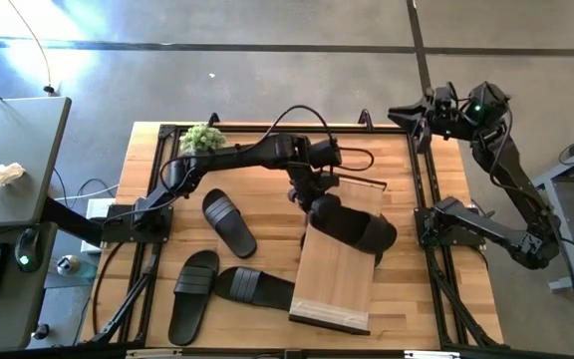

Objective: Pick and place slides into the shelf
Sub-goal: Put the black slide on the shelf

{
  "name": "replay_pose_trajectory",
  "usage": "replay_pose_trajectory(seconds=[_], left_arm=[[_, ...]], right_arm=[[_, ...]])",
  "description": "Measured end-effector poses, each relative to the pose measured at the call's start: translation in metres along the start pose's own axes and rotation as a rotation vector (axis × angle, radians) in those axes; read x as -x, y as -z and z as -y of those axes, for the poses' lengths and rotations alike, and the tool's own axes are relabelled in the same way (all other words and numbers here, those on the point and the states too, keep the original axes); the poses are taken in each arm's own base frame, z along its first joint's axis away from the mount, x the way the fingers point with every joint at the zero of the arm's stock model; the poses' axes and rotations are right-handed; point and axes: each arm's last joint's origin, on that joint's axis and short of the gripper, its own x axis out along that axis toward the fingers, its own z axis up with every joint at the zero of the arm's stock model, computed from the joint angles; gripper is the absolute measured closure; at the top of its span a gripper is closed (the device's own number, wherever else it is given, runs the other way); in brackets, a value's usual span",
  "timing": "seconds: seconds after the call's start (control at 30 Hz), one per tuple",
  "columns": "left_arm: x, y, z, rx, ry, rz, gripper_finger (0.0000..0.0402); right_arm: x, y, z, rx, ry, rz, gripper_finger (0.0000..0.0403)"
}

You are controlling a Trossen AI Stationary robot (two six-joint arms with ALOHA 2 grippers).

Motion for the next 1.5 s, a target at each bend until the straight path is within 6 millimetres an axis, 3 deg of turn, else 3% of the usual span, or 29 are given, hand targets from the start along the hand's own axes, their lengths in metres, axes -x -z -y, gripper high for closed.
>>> replay_pose_trajectory(seconds=[0.2, 0.67, 1.17, 1.5], left_arm=[[-0.003, 0.000, 0.000, 0.026, 0.029, -0.033, 0.0316], [-0.003, 0.001, 0.000, 0.106, 0.036, -0.041, 0.0310], [-0.011, 0.000, -0.005, 0.096, 0.006, -0.055, 0.0195], [-0.010, 0.010, -0.019, 0.123, -0.201, -0.069, 0.0141]], right_arm=[[0.000, 0.001, -0.001, -0.012, -0.044, -0.012, 0.0330], [-0.003, 0.006, 0.001, -0.049, -0.079, -0.060, 0.0330], [-0.009, 0.013, 0.008, -0.064, -0.090, -0.117, 0.0330], [-0.008, 0.019, 0.009, -0.059, -0.087, -0.161, 0.0330]])
